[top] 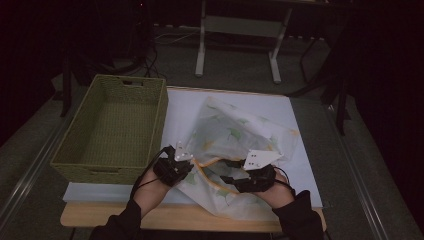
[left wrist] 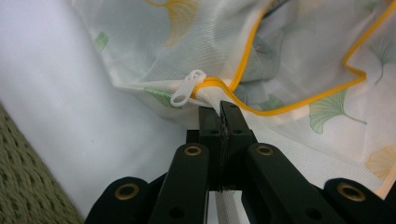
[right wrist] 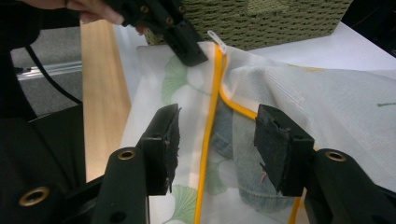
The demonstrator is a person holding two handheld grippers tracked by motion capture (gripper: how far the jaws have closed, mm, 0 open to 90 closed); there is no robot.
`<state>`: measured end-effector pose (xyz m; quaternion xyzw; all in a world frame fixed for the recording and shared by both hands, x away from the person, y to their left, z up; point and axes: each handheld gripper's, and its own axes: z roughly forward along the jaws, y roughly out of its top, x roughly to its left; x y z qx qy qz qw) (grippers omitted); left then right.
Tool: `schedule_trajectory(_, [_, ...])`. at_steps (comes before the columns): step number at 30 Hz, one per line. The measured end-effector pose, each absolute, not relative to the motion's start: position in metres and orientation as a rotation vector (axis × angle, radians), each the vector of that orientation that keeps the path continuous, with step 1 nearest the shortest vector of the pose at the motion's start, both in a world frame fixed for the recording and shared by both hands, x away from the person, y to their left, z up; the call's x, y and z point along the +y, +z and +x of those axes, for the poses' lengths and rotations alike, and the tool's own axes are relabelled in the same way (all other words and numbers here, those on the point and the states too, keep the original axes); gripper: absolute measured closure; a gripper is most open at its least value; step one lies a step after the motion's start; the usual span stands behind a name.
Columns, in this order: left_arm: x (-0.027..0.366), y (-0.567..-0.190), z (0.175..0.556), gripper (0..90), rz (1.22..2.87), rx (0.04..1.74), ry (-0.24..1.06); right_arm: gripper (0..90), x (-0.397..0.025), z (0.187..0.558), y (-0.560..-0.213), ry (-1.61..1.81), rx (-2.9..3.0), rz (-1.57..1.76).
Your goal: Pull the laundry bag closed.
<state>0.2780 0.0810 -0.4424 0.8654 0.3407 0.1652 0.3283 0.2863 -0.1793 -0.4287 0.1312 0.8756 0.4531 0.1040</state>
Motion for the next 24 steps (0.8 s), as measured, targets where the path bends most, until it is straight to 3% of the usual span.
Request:
schedule_trajectory(7, [0.079,-0.443,0.277,90.0,2.234,0.859,0.381,54.5,-0.16,0.291,-0.433,1.289,2.608,0.396])
schedule_trajectory(9, [0.075,-0.444,0.275,90.0,2.268,0.829,0.442,57.0,-0.156,0.294,-0.433,1.294,2.603,0.424])
schedule_trajectory(14, [0.069,-0.448,0.27,90.0,2.292,0.791,0.456,62.7,-0.14,0.304,-0.431,1.303,2.62,0.449])
schedule_trajectory(24, [0.068,-0.448,0.269,90.0,2.298,0.778,0.46,59.6,-0.096,0.32,-0.431,1.241,2.651,0.493])
